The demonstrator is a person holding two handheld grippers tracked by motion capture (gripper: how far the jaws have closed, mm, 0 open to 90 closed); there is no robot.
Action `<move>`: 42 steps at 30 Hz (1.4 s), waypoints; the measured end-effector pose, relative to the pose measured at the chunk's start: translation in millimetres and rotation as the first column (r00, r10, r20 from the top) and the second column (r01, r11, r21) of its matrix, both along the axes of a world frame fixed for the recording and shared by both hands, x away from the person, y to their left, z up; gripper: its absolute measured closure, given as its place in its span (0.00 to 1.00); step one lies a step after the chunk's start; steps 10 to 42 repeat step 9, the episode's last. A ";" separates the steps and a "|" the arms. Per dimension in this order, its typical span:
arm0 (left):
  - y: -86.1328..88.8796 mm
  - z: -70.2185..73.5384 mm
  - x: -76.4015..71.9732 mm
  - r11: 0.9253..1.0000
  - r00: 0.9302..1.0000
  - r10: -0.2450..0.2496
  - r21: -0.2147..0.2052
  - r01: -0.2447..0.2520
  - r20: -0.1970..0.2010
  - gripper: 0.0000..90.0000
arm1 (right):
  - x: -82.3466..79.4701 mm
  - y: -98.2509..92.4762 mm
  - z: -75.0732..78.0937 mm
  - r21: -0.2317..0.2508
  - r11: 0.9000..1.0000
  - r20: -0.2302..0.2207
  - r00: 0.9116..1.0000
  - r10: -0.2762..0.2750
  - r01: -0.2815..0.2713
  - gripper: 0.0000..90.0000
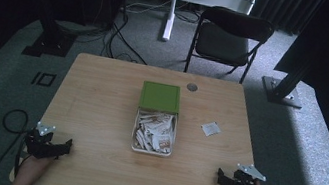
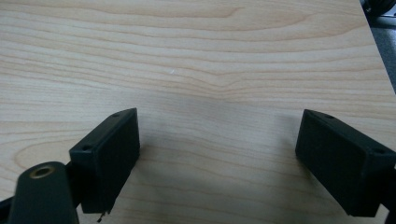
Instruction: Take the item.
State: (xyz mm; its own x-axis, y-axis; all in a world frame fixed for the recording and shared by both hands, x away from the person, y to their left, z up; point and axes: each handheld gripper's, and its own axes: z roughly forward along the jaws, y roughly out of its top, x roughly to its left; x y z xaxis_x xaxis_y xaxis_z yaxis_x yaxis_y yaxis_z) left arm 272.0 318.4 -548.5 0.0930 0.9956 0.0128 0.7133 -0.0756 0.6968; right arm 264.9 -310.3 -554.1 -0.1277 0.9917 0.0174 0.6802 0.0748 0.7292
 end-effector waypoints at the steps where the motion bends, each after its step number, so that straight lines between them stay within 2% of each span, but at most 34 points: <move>1: 0.0 0.0 0.0 1.000 1.000 0.000 0.000 0.000 0.000 0.03 | 0.0 0.1 0.0 -0.001 1.000 0.000 1.000 0.004 -0.004 0.15; 3: 0.0 0.0 0.0 1.000 1.000 0.000 0.000 0.000 0.000 0.03 | 0.2 0.2 -0.1 0.000 1.000 -0.001 1.000 0.009 -0.009 0.14; 8: 0.0 0.0 0.0 1.000 1.000 0.000 0.000 0.000 0.000 0.03 | 0.7 1.9 -0.1 -0.002 0.997 0.000 0.997 0.071 -0.071 0.14; 42: 0.0 0.0 0.0 1.000 1.000 0.000 0.000 0.000 0.000 0.03 | 0.7 1.9 -0.1 -0.002 0.997 0.000 0.997 0.071 -0.071 0.14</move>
